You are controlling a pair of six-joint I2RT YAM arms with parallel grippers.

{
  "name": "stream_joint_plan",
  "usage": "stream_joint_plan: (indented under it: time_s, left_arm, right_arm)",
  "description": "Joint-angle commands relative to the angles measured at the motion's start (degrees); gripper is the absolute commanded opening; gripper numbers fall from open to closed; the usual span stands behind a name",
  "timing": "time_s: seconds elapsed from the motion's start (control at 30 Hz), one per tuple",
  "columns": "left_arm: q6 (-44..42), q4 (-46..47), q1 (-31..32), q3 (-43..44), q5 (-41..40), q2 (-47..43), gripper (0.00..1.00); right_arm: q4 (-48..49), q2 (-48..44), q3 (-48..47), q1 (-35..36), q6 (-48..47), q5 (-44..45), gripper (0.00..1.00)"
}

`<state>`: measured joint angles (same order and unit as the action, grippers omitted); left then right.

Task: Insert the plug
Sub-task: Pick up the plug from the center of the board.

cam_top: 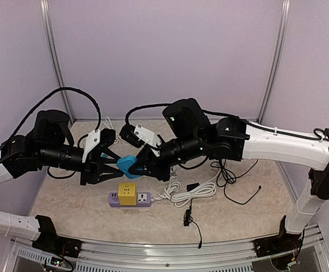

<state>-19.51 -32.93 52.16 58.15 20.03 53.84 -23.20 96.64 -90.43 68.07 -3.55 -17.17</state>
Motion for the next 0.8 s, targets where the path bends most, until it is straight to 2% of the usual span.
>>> stream_joint_plan:
  time_s: [0.0, 0.13, 0.2, 0.33, 0.37, 0.4, 0.43, 0.47, 0.5, 0.63, 0.77]
  left_arm:
    - [0.2, 1.4, 0.0, -0.7, 0.5, -0.4, 0.33]
    - [1.6, 2.8, 0.0, -1.8, 0.4, -0.5, 0.14]
    - [2.8, 4.5, 0.0, -3.1, 0.7, -0.7, 0.00]
    - [3.8, 7.0, -0.4, -5.0, 0.9, -1.9, 0.00]
    - [4.2, 7.5, -0.6, -5.4, 0.7, -2.2, 0.00]
    - [4.8, 8.1, -0.9, -5.8, 0.4, -2.8, 0.00]
    - [5.3, 8.7, -1.2, -5.9, 0.1, -3.2, 0.00]
    - [5.5, 9.1, -1.8, -5.8, 0.2, -3.6, 0.00]
    - [5.4, 9.5, -2.7, -5.4, 0.8, -3.6, 0.00]
    - [8.1, 15.4, -8.7, -5.0, 6.4, -3.9, 0.00]
    - [12.8, 24.4, -10.8, -8.2, 9.3, -5.8, 0.00]
  right_arm:
    - [1.5, 1.1, -1.8, 0.5, -2.4, 0.4, 0.00]
    - [2.3, 1.6, -2.0, 0.6, -2.6, -0.5, 0.00]
    - [2.8, 1.9, -2.0, 0.5, -2.9, -0.4, 0.00]
    - [4.4, 1.7, -1.5, 0.5, -2.9, 1.1, 0.02]
    - [5.8, 1.0, -0.4, 0.5, -2.4, 2.8, 0.21]
    - [8.1, 0.2, 0.9, 0.4, -1.9, 4.5, 0.59]
    - [10.6, -1.0, 2.9, 0.3, -1.7, 5.7, 0.78]
    - [13.9, -2.4, 5.2, 0.0, -1.2, 6.1, 0.92]
    - [17.6, -3.7, 7.6, -0.4, -0.7, 5.7, 0.99]
    - [34.8, -8.1, 17.5, -3.2, 7.0, 1.1, 1.00]
    - [54.3, -8.5, 26.8, -4.3, 15.9, 4.7, 1.00]
